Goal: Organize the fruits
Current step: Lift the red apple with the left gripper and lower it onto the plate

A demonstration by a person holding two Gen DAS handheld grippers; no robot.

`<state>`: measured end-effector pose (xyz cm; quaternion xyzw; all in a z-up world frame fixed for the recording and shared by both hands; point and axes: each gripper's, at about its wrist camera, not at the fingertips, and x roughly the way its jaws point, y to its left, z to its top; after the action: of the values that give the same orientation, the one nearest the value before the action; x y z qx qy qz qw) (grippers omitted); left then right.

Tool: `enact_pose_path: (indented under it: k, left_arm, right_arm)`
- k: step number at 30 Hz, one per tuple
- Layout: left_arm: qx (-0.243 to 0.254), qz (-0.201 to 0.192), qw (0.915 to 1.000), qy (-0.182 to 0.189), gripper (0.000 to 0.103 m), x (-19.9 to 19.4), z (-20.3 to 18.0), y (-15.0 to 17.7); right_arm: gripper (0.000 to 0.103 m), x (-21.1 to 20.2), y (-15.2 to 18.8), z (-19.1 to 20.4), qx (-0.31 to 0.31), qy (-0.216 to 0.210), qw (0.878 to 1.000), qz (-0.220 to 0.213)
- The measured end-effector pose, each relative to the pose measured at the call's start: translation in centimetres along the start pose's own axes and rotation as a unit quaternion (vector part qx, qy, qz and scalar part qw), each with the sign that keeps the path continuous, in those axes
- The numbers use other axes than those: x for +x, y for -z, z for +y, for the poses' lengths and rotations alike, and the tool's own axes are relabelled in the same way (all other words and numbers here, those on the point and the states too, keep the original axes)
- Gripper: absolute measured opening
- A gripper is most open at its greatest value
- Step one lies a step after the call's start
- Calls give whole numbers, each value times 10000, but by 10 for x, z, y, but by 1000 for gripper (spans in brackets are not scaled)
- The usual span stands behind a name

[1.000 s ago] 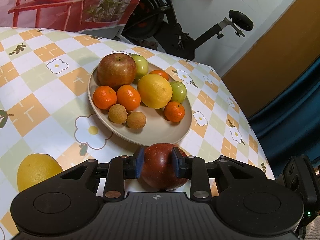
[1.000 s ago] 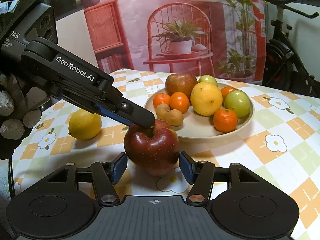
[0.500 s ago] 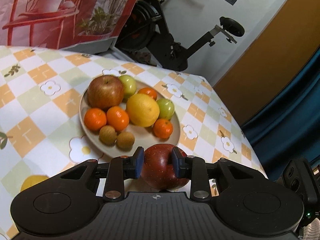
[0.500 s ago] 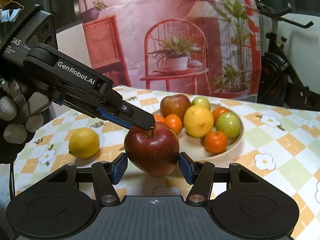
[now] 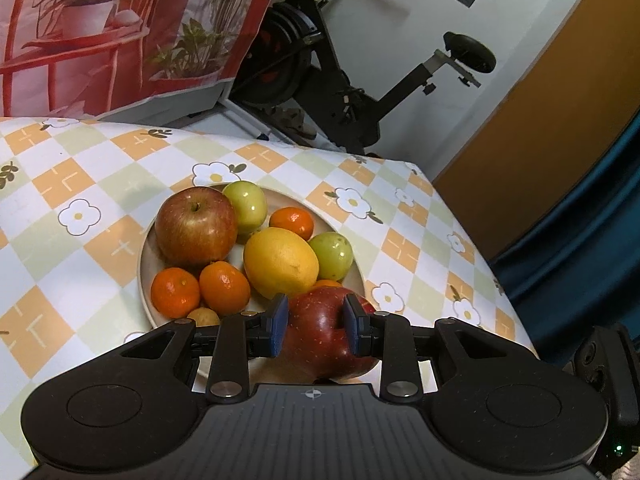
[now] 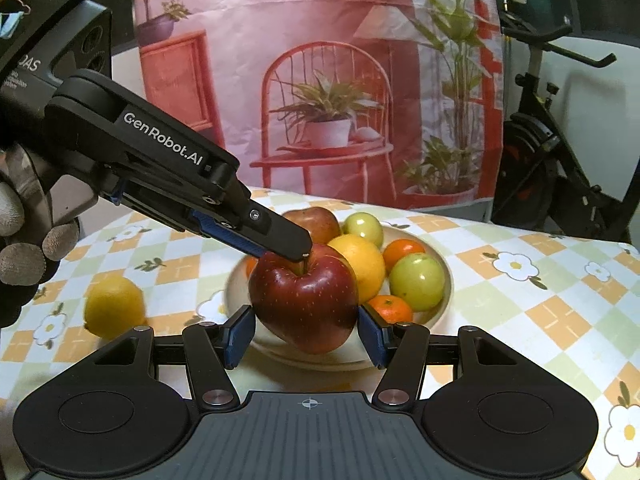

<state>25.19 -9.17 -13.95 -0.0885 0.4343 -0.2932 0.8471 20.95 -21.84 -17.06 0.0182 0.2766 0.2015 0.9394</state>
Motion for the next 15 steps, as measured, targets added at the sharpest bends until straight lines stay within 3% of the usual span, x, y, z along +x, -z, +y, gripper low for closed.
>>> enact_pose_path:
  k: [15]
  left_arm:
    - [-4, 171, 9996, -203, 31, 18, 10, 1]
  right_arm:
    - [53, 24, 6, -7, 58, 24, 9996, 270]
